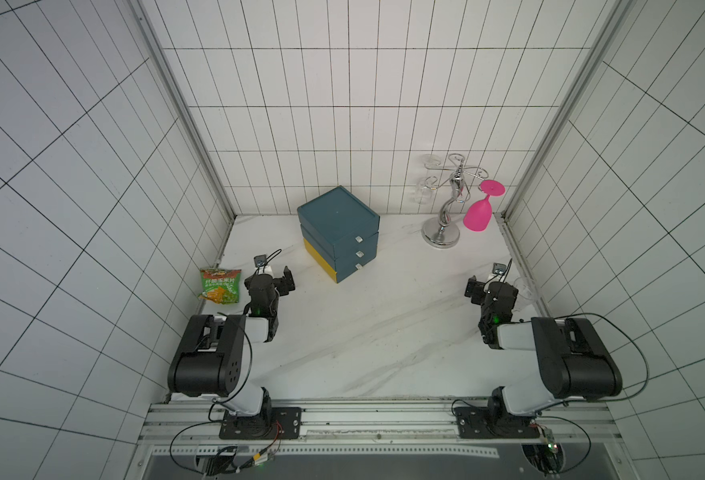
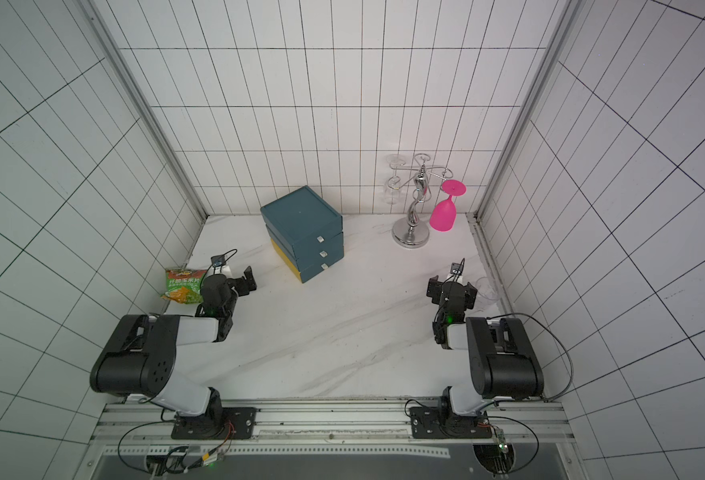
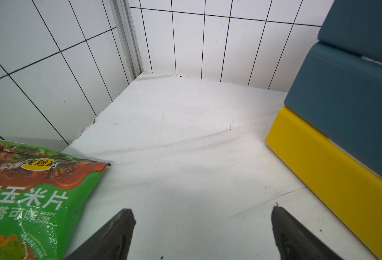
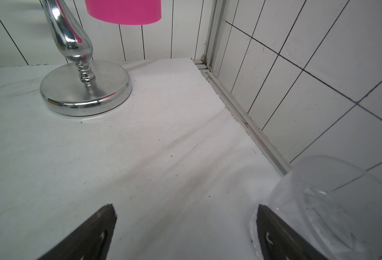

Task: Place the transparent tape into the drawer according to color
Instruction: Reset both arms

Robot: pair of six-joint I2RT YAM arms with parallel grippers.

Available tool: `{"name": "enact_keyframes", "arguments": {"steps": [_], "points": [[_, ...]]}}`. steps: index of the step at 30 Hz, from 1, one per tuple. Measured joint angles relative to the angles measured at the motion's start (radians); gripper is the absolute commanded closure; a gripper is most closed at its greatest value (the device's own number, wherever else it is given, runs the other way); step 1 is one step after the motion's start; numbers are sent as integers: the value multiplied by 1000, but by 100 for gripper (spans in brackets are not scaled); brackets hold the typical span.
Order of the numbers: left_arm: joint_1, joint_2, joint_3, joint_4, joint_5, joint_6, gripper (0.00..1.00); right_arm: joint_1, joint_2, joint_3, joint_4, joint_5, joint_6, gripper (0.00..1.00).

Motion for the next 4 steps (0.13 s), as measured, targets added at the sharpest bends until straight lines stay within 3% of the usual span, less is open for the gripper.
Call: {"name": "enact_keyframes", "arguments": {"steps": [4], "points": [[0,0,0,0,0,-1,2,-12,0,9,-11,-8,5,1]]}}
